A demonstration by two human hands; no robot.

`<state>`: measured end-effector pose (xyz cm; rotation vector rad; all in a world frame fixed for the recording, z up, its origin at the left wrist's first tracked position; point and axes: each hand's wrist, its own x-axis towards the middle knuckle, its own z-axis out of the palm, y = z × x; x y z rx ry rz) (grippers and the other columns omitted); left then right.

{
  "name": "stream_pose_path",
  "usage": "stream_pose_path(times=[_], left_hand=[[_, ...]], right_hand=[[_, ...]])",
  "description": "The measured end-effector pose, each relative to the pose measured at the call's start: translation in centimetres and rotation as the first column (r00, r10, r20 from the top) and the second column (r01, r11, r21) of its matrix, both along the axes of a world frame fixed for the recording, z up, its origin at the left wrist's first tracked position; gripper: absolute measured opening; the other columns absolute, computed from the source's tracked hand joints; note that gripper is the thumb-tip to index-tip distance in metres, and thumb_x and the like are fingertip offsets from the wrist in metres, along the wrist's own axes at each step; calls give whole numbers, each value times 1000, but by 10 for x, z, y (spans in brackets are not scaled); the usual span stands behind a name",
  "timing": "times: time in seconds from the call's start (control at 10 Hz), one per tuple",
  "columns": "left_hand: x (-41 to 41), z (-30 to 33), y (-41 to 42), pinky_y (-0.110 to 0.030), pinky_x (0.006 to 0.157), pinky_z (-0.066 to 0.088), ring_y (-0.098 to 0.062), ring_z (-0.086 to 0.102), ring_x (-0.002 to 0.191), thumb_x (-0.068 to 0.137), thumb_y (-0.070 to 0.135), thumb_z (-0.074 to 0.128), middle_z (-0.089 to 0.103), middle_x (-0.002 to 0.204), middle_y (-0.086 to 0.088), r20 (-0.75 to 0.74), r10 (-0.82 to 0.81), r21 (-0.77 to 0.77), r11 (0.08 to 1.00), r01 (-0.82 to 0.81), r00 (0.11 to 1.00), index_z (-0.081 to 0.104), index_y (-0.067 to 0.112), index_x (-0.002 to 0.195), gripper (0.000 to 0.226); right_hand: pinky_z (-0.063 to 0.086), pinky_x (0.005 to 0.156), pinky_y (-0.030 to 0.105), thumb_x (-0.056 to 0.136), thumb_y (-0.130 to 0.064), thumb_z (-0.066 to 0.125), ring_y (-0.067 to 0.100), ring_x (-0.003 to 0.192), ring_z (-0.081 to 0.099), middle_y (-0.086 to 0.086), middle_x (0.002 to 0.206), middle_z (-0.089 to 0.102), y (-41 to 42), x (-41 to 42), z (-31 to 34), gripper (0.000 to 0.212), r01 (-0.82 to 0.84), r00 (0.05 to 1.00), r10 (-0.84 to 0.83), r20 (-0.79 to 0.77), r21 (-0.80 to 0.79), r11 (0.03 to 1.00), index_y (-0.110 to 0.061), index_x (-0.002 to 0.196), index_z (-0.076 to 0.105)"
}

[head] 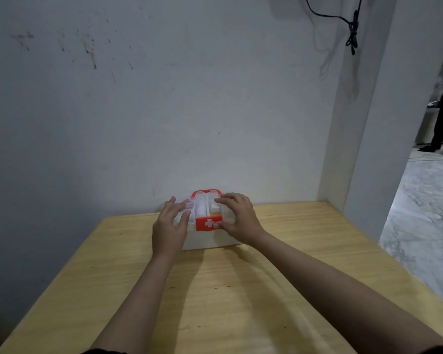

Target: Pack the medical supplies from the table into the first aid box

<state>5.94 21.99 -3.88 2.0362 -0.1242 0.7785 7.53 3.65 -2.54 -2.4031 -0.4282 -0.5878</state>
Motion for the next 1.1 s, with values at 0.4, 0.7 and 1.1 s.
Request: stream_pose_path(times=[0.4,0.7,1.1], left_hand=[[28,4,1,-41,101,40,-23,38,136,90,28,58,43,146,-3,-45,-27,-1,1000,27,999,63,25,117,28],[63,12,-6,-36,105,34,-21,35,138,90,23,58,41,148,-4,-106,-59,-54,997,53,993,64,22,116,26],[66,32,-4,-53,114,-1,-28,-9,146,96,44,34,-14,158,-10,-355,81,349,936,52,931,18,27,148,57]], right_hand=[[33,106,37,70,-38,77,20,128,35,0,134,49,-5,31,-2,64,-5,1000,6,-30,24,1000,-24,127,54],[30,103,34,66,-40,80,19,127,35,-2,134,47,-8,72,2,66,12,994,-6,-112,53,999,-29,126,53],[-3,115,58,77,-60,60,20,148,5,-2,159,15,-4,62,13,89,41,996,-53,-78,-149,988,-28,148,18]])
